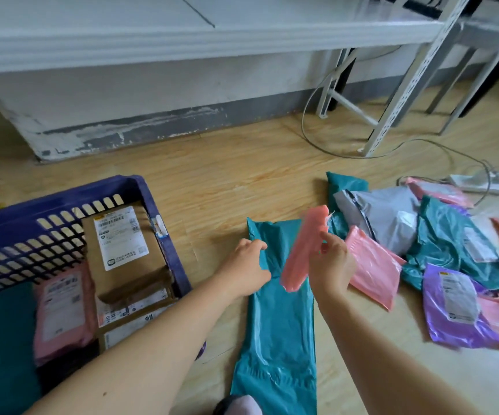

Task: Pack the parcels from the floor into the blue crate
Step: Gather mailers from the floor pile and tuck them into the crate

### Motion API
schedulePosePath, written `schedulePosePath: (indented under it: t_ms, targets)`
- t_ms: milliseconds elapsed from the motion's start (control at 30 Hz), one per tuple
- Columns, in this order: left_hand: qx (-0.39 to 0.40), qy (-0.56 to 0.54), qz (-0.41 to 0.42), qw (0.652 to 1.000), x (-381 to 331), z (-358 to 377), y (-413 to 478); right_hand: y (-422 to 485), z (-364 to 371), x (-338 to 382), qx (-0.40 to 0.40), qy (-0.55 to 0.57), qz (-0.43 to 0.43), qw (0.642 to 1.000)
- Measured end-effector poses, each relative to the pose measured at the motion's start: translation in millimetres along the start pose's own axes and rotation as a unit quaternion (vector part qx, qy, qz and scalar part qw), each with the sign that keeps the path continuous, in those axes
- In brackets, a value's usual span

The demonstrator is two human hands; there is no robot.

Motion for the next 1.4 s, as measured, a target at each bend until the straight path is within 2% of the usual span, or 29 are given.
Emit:
schedulePosePath:
  t_ms: [67, 167, 400, 567, 633, 767, 867, 967, 1000, 1067, 1167, 1267, 1333, 1400]
  targets:
    - [-0.008, -0.006, -0.008, 1.000, -2.6, -8.6, -6.7, 1.9, -8.4, 9.1, -0.001, 0.026, 0.047, 0.999]
    - [-0.027, -0.022, -0.021, 0.999, -4.3, -25.8, -25.8, -2.1, -29.4, 30.7, 0.011, 0.036, 0.072, 0.997]
    - [-0.065, -0.064, -0.043, 0.995, 1.5, -62.4, -67.9, -32.0, -64.4, 102.6, 0.065, 0.094, -0.010, 0.993]
    - [-0.132, -0.218, -0.098, 0.962, 15.1, -88.9, -92.4, -52.3, -79.4, 163.7, 0.109, 0.226, -0.012, 0.968]
    - [-0.139, -0.292, -0.125, 0.938, 22.6, -103.1, -101.2, -57.3, -84.6, 188.9, 0.135, 0.324, 0.048, 0.935]
    - [-0.092, -0.488, -0.098, 0.863, 35.4, -122.3, -135.2, -67.2, -75.1, 223.3, 0.261, 0.443, 0.234, 0.825]
    - [-0.089, -0.529, -0.077, 0.841, 50.2, -135.3, -155.7, -78.4, -59.5, 236.5, 0.340, 0.459, 0.250, 0.782]
    - [-0.123, -0.571, -0.107, 0.805, 67.6, -152.2, -171.1, -91.9, -51.9, 245.5, 0.380, 0.470, 0.257, 0.754]
    - [-0.139, -0.565, -0.113, 0.805, 72.6, -156.1, -175.4, -96.4, -49.3, 248.0, 0.388, 0.470, 0.259, 0.749]
    - [-0.214, -0.455, -0.127, 0.855, 83.4, -162.9, -181.7, -103.7, -40.8, 253.9, 0.408, 0.457, 0.256, 0.748]
    - [-0.343, -0.182, -0.085, 0.918, 102.9, -180.0, -191.9, -114.2, -25.1, 265.0, 0.447, 0.384, 0.222, 0.777]
    - [-0.367, 0.086, -0.024, 0.926, 121.9, -187.4, -196.4, -129.7, -9.4, 277.1, 0.451, 0.327, 0.178, 0.811]
    - [-0.357, 0.129, -0.005, 0.925, 132.4, -188.5, -199.1, -138.0, 3.2, 282.8, 0.427, 0.339, 0.161, 0.823]
    - [-0.351, 0.091, -0.006, 0.932, 143.1, -191.0, -202.7, -142.1, 14.9, 285.7, 0.406, 0.342, 0.136, 0.836]
Point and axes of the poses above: each hand's wrist, its own y-axis towards the middle knuckle, its own z-axis out of the palm, x = y × z, the point moved 1 cm from there along y, towards the middle knuckle, and after that the axes turned 7 degrees about y, right-handed, at the moved point
